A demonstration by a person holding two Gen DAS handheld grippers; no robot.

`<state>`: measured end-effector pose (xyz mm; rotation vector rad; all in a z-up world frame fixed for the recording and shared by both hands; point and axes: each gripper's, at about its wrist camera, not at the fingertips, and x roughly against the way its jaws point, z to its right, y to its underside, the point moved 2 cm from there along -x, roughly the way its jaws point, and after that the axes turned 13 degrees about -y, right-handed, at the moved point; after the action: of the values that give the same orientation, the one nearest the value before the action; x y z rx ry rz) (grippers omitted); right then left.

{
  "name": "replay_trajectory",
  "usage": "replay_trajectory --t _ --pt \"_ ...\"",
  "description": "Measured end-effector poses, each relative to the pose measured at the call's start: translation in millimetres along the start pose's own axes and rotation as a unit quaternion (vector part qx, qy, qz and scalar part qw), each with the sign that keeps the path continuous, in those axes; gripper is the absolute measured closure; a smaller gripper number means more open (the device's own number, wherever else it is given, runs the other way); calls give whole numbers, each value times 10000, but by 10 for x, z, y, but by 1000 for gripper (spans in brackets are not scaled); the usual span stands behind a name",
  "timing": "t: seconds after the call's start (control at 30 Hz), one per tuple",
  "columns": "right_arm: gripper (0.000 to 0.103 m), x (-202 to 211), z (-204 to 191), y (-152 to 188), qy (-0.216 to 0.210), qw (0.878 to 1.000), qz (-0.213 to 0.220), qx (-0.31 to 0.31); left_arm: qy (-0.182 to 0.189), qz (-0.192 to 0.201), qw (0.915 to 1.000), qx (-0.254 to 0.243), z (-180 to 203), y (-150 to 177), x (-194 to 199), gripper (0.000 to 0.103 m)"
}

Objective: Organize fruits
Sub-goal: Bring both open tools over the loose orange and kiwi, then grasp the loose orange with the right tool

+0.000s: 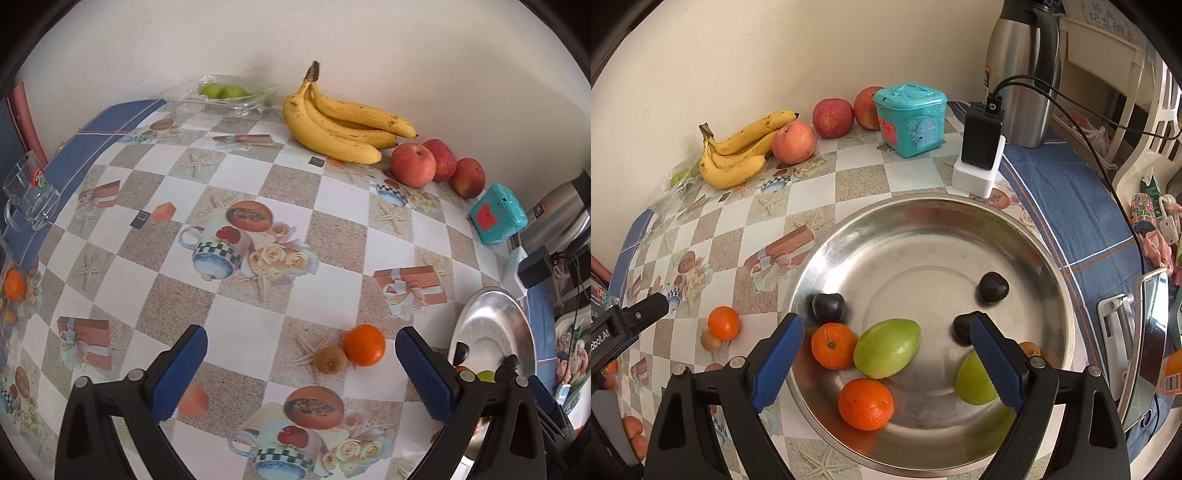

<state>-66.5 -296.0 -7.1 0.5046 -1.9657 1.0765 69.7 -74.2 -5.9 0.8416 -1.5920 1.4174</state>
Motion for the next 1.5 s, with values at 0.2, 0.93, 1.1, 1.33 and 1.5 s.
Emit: replay_trajectory --t 0.2,0.93,1.1,1.33,1.5 --pt "11 -47 -265 -35 -229 9997 97 89 -73 -36 9998 206 -245 -85 -58 0" --pt "11 -749 -1320 109 -694 9952 -474 505 60 -633 9941 878 -804 -155 -580 0" --pt "12 -897 -1260 142 -669 9957 -559 315 122 -718 9937 852 -757 -135 -662 0" --pt "29 -1028 -1270 200 -580 9957 -681 223 206 -879 9915 936 -769 -116 -693 0" --pt "46 -1005 -1305 184 -569 9961 -608 289 234 -872 9921 876 -758 -117 -681 1"
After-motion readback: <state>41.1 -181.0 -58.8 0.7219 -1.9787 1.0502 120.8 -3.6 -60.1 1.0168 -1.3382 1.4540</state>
